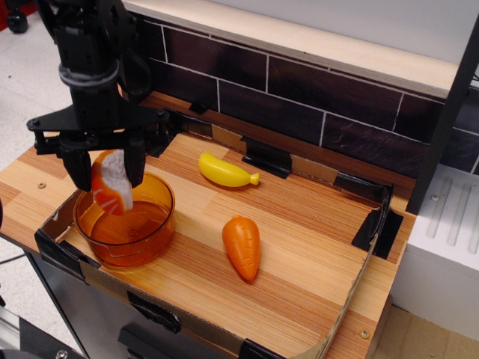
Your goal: Put sushi in pot
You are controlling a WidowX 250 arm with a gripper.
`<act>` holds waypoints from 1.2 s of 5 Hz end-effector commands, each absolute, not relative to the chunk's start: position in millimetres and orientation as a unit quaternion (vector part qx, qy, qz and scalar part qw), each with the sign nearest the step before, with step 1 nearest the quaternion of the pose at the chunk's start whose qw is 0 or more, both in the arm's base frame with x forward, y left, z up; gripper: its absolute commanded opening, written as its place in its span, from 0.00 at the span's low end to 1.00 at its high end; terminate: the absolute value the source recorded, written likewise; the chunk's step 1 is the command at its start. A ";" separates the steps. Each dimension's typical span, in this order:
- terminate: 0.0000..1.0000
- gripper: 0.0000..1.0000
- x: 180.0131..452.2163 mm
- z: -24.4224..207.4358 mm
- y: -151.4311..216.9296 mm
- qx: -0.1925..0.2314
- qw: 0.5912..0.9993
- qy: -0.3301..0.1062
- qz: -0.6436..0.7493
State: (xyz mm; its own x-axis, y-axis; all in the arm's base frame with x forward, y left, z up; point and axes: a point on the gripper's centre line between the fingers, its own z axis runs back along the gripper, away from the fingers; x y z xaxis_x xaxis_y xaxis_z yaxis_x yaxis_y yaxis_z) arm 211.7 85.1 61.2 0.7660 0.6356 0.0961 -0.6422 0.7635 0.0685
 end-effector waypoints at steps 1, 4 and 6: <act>0.00 1.00 213.9 53.8 88.5 0.081 0.940 -0.018 0.331; 0.00 1.00 215.3 120.1 83.9 -0.015 0.942 -0.027 0.334; 0.00 1.00 231.2 197.9 76.6 -0.078 0.928 -0.031 0.362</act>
